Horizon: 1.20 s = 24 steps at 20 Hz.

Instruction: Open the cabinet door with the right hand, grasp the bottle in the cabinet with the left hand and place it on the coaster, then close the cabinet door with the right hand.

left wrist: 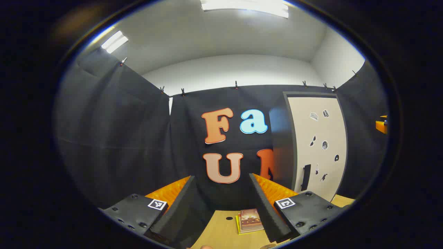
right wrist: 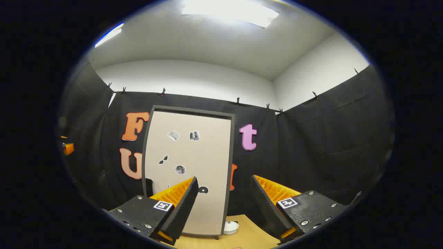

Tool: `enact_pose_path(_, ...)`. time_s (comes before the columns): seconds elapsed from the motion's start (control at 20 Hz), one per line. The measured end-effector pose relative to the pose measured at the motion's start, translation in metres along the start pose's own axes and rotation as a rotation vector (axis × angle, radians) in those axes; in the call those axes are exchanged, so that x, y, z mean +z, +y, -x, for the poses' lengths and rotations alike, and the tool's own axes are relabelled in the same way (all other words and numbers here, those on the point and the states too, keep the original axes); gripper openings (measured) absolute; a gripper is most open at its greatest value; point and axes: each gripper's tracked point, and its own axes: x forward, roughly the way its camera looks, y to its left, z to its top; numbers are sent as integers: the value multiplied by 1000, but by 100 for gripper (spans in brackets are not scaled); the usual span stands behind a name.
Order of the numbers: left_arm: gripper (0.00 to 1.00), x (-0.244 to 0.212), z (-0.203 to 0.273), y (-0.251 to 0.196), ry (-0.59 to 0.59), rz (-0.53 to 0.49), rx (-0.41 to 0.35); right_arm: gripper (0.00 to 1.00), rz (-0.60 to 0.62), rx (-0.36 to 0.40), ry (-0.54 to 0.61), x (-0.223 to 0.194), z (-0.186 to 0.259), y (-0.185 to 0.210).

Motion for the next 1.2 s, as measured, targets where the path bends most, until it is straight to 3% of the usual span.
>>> enact_pose_path(0.2, 96, -11, 2, 9, 16, 19, 10, 94, 78, 5, 28, -4, 28, 12)
enact_pose_path(0.55, 98, 3, 14, -20, -1, 65, -7, 92, 84, 82, 76, -15, 45, 11)
enact_pose_path(0.8, 96, 20, 43, -17, -24, 31, 70, 97, 39, 126, 102, -28, 41, -6)
enact_pose_path(0.9, 98, 23, 54, -14, -22, 23, 105, 95, 34, 143, 115, -36, 36, -9)
enact_pose_path(1.2, 96, 27, 81, -6, -11, 9, 156, 95, -20, 205, 130, -48, 30, 13)
